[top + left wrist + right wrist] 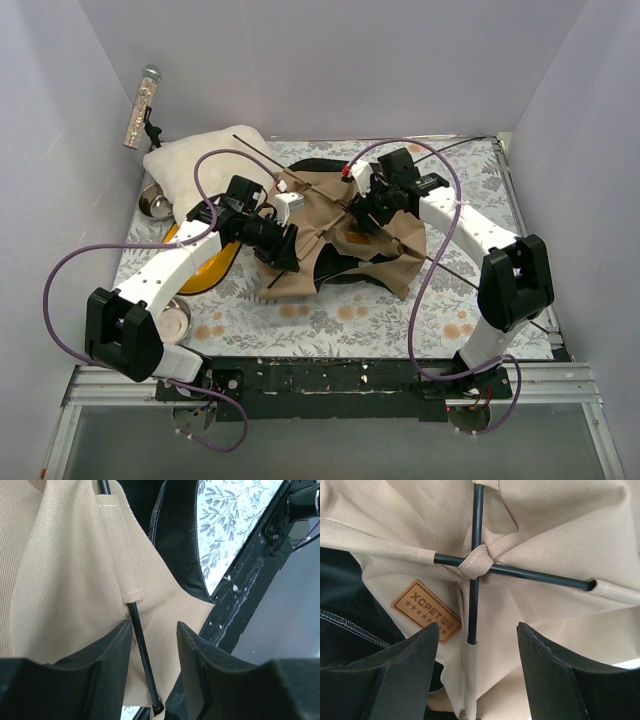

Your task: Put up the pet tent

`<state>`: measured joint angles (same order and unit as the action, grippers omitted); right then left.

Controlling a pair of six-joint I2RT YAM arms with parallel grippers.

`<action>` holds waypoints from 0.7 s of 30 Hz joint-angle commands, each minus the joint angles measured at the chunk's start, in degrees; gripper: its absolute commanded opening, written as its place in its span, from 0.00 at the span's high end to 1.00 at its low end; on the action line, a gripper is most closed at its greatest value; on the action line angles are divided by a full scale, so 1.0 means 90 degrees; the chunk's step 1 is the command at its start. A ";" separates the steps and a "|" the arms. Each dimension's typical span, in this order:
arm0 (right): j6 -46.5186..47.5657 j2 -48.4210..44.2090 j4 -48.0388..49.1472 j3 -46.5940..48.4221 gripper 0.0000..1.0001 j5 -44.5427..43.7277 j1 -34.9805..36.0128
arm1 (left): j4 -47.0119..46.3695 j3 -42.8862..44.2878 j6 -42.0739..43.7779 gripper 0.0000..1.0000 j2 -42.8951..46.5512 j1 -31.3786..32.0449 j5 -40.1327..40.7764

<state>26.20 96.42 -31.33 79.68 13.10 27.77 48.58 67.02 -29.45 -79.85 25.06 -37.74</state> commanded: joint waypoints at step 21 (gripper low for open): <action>-0.0567 -0.0039 0.0688 0.0473 0.99 -0.0235 -0.0692 | -0.0076 -0.1315 0.0225 1.00 0.0826 -0.0030 0.0511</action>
<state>22.33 100.12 -29.85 80.42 13.41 24.38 39.22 56.88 -29.04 -76.01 25.39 -33.98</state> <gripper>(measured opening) 0.044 0.036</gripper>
